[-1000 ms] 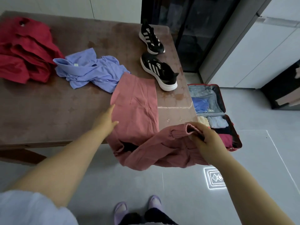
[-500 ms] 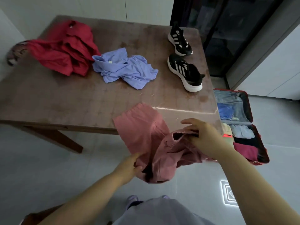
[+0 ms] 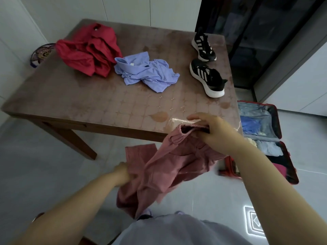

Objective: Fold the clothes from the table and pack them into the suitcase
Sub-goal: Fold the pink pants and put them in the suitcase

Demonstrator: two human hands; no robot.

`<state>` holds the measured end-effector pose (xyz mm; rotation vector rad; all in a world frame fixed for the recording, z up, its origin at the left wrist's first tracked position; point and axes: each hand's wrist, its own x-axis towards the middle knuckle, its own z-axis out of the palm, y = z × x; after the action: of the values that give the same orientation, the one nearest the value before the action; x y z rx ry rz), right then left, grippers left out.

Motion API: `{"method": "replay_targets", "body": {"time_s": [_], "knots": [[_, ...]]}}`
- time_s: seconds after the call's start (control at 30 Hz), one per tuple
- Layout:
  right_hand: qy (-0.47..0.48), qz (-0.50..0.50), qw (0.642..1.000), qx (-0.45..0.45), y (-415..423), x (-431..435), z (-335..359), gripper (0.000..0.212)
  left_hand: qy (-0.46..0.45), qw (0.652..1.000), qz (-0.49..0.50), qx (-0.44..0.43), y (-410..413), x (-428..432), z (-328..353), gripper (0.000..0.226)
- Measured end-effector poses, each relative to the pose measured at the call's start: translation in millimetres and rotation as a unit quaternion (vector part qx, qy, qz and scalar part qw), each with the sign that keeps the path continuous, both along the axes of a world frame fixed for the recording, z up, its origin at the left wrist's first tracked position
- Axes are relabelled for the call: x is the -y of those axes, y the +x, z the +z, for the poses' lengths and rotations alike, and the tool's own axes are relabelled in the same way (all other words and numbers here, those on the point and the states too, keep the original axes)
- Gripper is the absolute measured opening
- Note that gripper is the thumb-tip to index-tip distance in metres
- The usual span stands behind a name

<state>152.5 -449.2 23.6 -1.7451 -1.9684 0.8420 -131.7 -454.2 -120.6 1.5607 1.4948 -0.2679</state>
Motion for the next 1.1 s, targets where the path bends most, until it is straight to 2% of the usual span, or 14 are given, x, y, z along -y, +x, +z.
{"method": "replay_targets", "body": {"time_s": [0.07, 0.13, 0.17, 0.23, 0.3, 0.43, 0.5, 0.57, 0.63, 0.73, 0.8, 0.9, 1.0, 1.1], "knots": [[0.006, 0.006, 1.0, -0.002, -5, 1, -1, 0.042, 0.063, 0.988, 0.092, 0.104, 9, -12, 16, 0.06], [0.008, 0.012, 1.0, -0.003, -11, 2, -1, 0.042, 0.097, 0.956, 0.131, 0.246, 21, -26, 48, 0.06], [0.01, 0.017, 1.0, -0.005, -14, 1, 1, 0.043, 0.098, 0.936, 0.112, 0.319, 27, -29, 69, 0.059], [0.017, 0.031, 0.999, -0.012, -20, -1, 8, 0.045, 0.092, 0.924, 0.018, 0.372, 40, -34, 104, 0.08], [0.034, 0.045, 0.998, -0.013, -24, -5, 17, 0.047, 0.116, 0.93, -0.05, 0.345, 53, -37, 124, 0.082], [0.079, 0.033, 0.996, 0.011, -28, -15, 33, 0.048, 0.294, 0.906, -0.02, 0.304, 71, -50, 146, 0.047], [0.138, 0.005, 0.99, 0.037, -24, -17, 39, 0.057, 0.31, 0.901, -0.005, 0.303, 71, -58, 159, 0.029], [0.238, -0.029, 0.968, 0.072, -15, -14, 40, 0.068, 0.305, 0.897, 0.013, 0.319, 68, -66, 168, 0.025], [0.298, -0.107, 0.948, 0.024, -4, -5, 34, 0.063, 0.309, 0.894, 0.039, 0.323, 67, -69, 176, 0.029], [0.238, -0.231, 0.939, -0.088, -1, 13, 19, 0.046, 0.31, 0.886, 0.077, 0.338, 68, -70, 180, 0.031], [0.173, -0.231, 0.95, -0.116, -6, 16, 11, 0.052, 0.302, 0.886, 0.085, 0.342, 72, -68, 182, 0.031], [0.138, -0.228, 0.951, -0.157, -10, 7, 6, 0.063, 0.295, 0.888, 0.065, 0.347, 79, -61, 182, 0.033], [0.195, -0.258, 0.939, -0.117, -4, -2, 7, 0.037, 0.277, 0.893, 0.036, 0.353, 80, -57, 181, 0.037], [0.247, -0.229, 0.938, -0.087, 2, 1, 10, 0.014, 0.249, 0.909, 0.01, 0.335, 75, -57, 179, 0.039]]}}
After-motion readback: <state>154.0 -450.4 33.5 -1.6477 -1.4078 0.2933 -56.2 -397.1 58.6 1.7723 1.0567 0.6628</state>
